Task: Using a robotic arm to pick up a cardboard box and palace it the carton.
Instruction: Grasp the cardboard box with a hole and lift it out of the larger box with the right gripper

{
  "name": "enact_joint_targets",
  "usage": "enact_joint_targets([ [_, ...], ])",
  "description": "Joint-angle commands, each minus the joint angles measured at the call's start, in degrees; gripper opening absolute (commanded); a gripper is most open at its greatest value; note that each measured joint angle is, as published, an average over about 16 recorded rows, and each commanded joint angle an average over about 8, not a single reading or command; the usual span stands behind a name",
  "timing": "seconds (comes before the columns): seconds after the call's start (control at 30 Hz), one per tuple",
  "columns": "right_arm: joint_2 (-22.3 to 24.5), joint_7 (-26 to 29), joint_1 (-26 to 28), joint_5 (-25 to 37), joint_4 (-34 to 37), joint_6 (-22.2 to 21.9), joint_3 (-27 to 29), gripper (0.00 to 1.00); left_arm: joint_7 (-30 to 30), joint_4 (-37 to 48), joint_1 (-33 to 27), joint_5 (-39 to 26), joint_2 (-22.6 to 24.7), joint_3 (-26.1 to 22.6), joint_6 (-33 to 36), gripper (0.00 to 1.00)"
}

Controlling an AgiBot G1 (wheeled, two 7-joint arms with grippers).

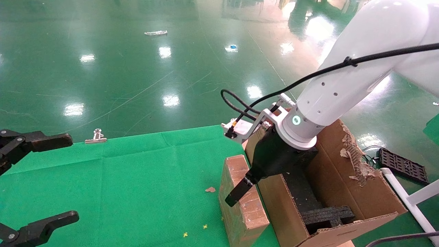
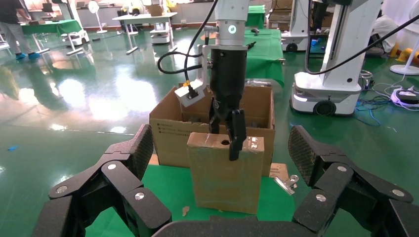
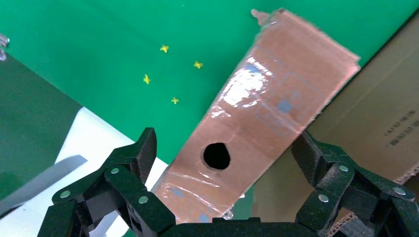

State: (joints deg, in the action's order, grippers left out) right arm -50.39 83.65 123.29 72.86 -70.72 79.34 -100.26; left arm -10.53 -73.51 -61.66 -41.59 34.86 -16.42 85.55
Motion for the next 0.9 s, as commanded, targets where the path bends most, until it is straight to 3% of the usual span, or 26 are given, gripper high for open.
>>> enact_joint_targets([
  [0.03, -0.21, 0.16, -0.21, 0.38, -0.35, -0.3, -0.15, 0.11, 0.0, 0.0, 0.0, 0.01, 0.0, -0.01, 0.0, 0.65],
  [0.1, -0.26, 0.51, -0.32, 0.64, -0.73, -0.33, -0.34, 0.0, 0.01, 0.0, 0.0, 0.01, -0.01, -0.02, -0.01, 0.47],
  [0.17, -0.29, 0.88, -0.38, 0.95, -1.07, -0.31, -0.54, 0.0, 0.01, 0.0, -0.01, 0.02, -0.01, -0.02, -0.01, 0.32],
  [0.47, -0.36, 2.16, -0.67, 2.18, -2.44, -0.28, -1.32, 0.0, 0.03, 0.0, -0.01, 0.04, -0.02, -0.06, -0.03, 0.02],
  [0.9, 0.26, 2.23, -0.99, 2.67, -2.67, -0.32, -1.71, 0.0, 0.05, 0.0, -0.02, 0.07, -0.04, -0.11, -0.05, 0.0],
])
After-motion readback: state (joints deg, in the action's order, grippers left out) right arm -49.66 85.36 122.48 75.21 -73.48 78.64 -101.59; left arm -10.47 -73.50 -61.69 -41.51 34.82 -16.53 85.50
